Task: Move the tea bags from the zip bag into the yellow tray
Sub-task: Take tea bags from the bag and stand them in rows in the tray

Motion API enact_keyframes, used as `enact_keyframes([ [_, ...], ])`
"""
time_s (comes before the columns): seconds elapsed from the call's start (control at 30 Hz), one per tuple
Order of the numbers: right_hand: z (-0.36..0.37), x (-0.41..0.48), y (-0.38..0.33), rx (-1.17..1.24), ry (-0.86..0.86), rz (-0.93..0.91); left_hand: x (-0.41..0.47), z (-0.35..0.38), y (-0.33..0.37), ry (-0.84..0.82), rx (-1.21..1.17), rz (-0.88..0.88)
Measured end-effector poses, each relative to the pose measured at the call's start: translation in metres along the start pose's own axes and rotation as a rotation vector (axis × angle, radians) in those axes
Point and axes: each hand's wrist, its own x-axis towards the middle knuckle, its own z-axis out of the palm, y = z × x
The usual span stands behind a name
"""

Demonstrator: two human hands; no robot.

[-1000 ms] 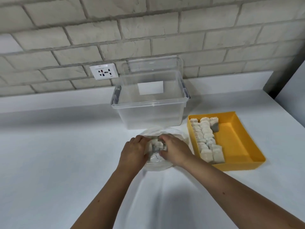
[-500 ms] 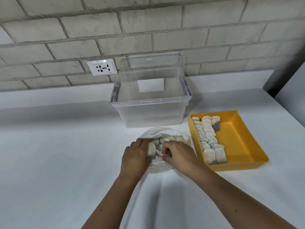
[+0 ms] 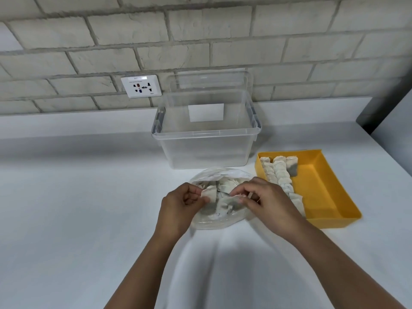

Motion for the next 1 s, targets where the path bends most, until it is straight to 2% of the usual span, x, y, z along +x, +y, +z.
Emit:
enact_keyframes([
  [0.13, -0.010, -0.013, -0.016, 0.141, -0.131, 0.074, -0.007, 0.000, 0.007, 0.007, -0.072, -0.013],
  [0.23, -0.008, -0.017, -0.023, 0.173, -0.170, 0.046, -0.015, 0.004, 0.010, -0.017, -0.105, -0.006],
  [0.4, 0.011, -0.021, -0.018, 0.294, -0.033, 0.097, -0.031, 0.013, 0.007, -0.196, -0.182, -0.067],
  [0.5, 0.022, -0.023, -0.011, 0.298, 0.041, 0.148, -0.042, 0.018, 0.002, -0.232, -0.294, -0.157],
  [0.6, 0.030, -0.022, -0.013, 0.339, 0.056, 0.157, -0.046, 0.019, -0.001, -0.294, -0.304, -0.175],
  [0.67, 0.032, -0.019, -0.017, 0.353, 0.024, 0.156, -0.045, 0.018, -0.004, -0.262, -0.244, -0.153],
  [0.73, 0.034, -0.010, -0.018, 0.353, 0.064, 0.141, -0.041, 0.016, -0.007, -0.175, -0.162, -0.118],
  [0.83, 0.042, 0.012, -0.015, 0.119, 0.149, 0.087, -0.034, 0.006, -0.008, -0.020, -0.140, -0.088],
  [1.0, 0.078, 0.036, -0.010, -0.339, -0.109, 0.159, -0.029, -0.004, -0.011, 0.074, -0.173, -0.130],
])
